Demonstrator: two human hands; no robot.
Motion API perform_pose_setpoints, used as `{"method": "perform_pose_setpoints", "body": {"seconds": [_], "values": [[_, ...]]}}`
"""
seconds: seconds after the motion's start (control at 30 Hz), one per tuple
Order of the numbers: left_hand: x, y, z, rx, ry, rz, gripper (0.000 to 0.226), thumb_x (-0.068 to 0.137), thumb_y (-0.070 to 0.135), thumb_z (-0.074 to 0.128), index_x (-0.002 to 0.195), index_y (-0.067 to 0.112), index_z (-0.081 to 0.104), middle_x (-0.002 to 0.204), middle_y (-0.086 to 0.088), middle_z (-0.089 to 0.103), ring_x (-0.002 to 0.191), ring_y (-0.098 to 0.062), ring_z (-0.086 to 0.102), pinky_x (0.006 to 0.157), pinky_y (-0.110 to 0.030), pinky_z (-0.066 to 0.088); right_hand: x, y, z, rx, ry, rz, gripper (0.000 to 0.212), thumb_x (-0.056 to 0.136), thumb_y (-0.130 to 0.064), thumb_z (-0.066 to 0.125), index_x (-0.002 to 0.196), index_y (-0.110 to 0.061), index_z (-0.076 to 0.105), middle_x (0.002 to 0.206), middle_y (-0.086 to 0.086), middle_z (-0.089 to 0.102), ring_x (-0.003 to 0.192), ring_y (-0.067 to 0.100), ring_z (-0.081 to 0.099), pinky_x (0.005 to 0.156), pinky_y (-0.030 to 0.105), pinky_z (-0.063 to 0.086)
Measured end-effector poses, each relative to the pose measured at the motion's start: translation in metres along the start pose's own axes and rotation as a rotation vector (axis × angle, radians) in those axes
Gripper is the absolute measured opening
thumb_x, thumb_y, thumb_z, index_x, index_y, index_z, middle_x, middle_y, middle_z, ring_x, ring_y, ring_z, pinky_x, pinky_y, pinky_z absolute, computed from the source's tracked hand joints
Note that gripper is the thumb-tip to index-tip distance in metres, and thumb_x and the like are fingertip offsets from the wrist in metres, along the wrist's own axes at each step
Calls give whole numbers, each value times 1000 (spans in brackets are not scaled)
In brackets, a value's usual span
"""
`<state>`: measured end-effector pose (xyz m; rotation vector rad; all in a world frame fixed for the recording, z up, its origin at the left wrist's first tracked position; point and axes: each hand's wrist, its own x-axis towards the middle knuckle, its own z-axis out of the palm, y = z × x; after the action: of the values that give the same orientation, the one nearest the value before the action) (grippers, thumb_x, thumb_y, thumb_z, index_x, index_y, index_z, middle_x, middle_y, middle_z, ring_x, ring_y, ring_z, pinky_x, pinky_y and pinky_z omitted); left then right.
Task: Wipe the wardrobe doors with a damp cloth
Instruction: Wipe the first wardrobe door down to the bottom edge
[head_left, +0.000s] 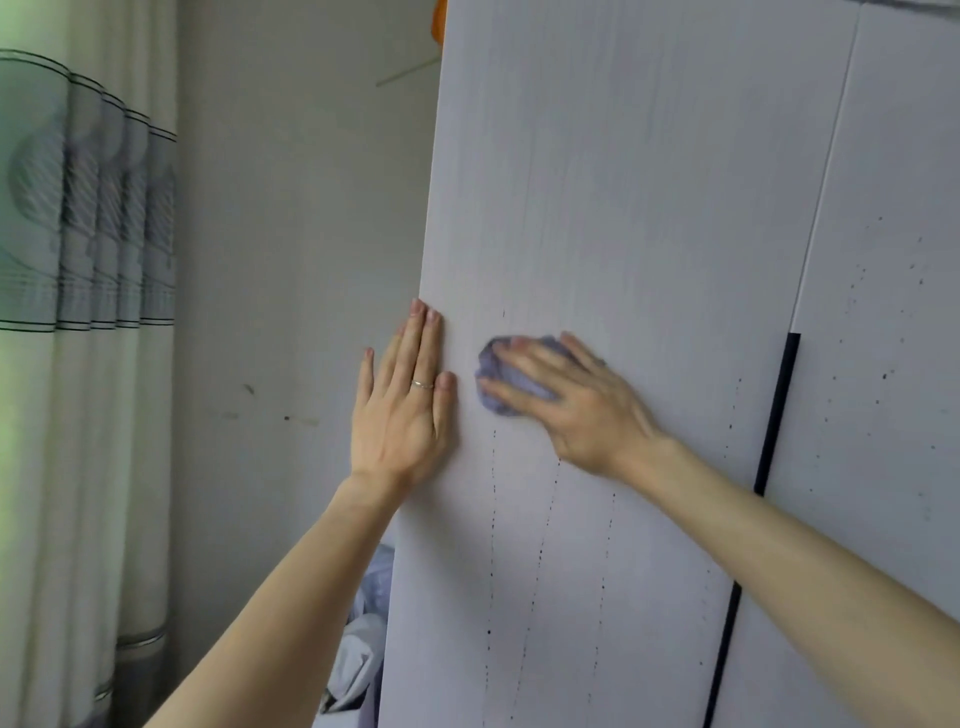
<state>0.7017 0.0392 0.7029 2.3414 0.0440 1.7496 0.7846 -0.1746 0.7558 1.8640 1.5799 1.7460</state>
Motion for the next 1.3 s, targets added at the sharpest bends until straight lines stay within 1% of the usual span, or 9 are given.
{"method": "perform_pose_setpoints", "body": {"seconds": [0.17,0.23,0.37,0.5,0.73,1.03,1.1,1.2,1.3], "values": [[0,-2,3,-15,-5,10,59,105,36,18,161,22,4,167,12,-4,154,-8,8,125,-49,10,65,45,-21,51,182,492,60,91,-7,37,148,-23,47,157,14,37,147,30,32,120,50,18],[-1,-3,3,-23,-2,20,59,106,36,18,161,22,4,167,13,-4,154,-7,6,125,-48,9,64,30,-13,50,242,525,59,92,-6,37,148,-20,48,156,16,38,147,32,32,121,52,20],[0,-3,1,-44,-22,30,58,106,39,17,160,22,4,167,11,-2,154,-7,7,124,-46,8,22,-22,6,41,123,156,65,85,3,48,146,-22,51,154,13,43,145,29,37,118,52,28],[-4,-5,3,-54,-9,43,59,106,36,20,160,23,2,168,8,0,153,-5,3,124,-49,13,36,12,-6,-36,8,-116,70,84,5,46,147,-25,50,155,8,43,145,25,39,118,46,31],[-2,-7,5,-85,45,30,63,105,38,20,158,30,-13,166,9,-4,152,0,-4,123,-49,13,149,46,-26,59,221,501,62,91,-8,35,151,-24,43,158,12,35,149,29,28,119,53,23],[-5,-11,7,-90,50,-6,61,105,34,23,159,10,6,166,-1,4,154,-9,4,123,-49,14,49,-1,-7,20,-48,-62,75,83,3,49,150,-29,44,160,3,35,150,21,28,120,47,26],[-4,-8,6,-51,71,6,62,104,32,24,159,8,9,165,-2,8,153,-15,9,123,-47,10,47,27,-15,-25,-20,41,71,84,3,49,148,-27,46,158,6,39,148,24,32,119,48,28],[-3,-6,4,9,95,-16,62,104,32,24,160,12,7,166,-4,13,153,-17,9,124,-41,-3,44,62,-28,-44,200,447,58,92,-5,42,146,-25,50,153,12,44,142,30,39,114,51,32],[-3,0,4,79,90,49,60,102,31,26,160,21,12,166,-2,18,153,-19,11,124,-40,-7,22,48,-20,-112,365,672,48,97,-12,45,142,-24,56,146,6,53,128,28,45,97,46,44]]}}
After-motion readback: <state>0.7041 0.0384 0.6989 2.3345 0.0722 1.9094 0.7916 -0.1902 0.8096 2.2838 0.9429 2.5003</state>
